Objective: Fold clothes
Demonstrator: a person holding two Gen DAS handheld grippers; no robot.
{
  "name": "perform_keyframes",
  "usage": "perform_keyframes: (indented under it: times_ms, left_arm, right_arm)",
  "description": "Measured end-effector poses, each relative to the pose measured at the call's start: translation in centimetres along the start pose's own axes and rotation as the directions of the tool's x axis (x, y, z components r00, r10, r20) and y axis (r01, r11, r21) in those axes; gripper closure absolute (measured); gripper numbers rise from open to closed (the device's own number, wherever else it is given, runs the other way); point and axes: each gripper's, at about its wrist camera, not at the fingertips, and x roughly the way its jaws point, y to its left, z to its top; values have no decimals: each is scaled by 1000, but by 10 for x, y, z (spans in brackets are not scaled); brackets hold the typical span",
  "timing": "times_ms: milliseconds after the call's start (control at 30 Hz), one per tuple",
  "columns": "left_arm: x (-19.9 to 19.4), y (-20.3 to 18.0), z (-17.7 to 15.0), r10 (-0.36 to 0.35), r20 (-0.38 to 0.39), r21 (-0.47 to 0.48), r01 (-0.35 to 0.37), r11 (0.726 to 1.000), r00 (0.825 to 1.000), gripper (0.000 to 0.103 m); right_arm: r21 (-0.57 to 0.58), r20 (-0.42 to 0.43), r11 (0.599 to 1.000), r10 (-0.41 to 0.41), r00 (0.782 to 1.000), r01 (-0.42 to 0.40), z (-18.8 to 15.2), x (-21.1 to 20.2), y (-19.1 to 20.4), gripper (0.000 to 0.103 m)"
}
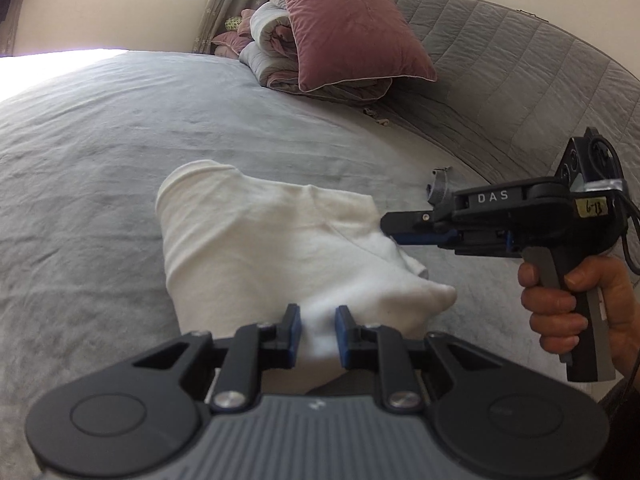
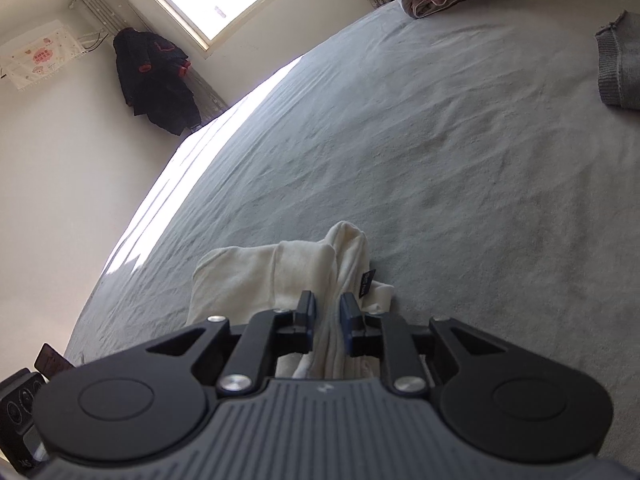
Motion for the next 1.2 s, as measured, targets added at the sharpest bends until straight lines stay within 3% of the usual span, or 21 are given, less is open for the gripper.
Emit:
perform_keyframes:
  times_ms: [167,267,400,533,633,767,967,1067,1200]
  left_arm:
    - [-10,2,9,-37,49,-19,38,999,998,84]
    - [-5,-1,5,-52,22,5,52,999,998,84]
    - [3,-10,-2,-59,-15,61,60,996,998,84]
    - [-5,-13,0,-84,-30,98,86,991,996,84]
    - [-18,-6,10,-79,-1,95,79,992,997,84]
    - [-12,14,28,20,34,83,-22,996,999,84]
    - [27,29,39,88,108,106,-99,989,990,85]
    - [51,45,42,130,114,64,-138,988,985,87]
    - [72,56,47,149,120,14,-152,988,982,97]
  right_arm:
    - [-138,52,990,25,998,-17,-2,-11,22,83]
    - [-203,41,979,45,998,-35,-9,-6,33,83]
    - [-316,-4,949,12,1000,-13,-25,8,43,83]
    - [-452,-22,890,-83,996,64,-46,18,36,88]
    - [-446,-20,894,-63,998,47,-49,14,28,88]
    - [-433,-23,901,-43,999,29,-48,12,23,88]
    - [-414,-28,910,-14,1000,1,-47,8,16,88]
    - [-402,-27,915,1,1000,-12,-47,7,13,88]
    - [-405,-25,914,8,1000,-18,-47,8,12,88]
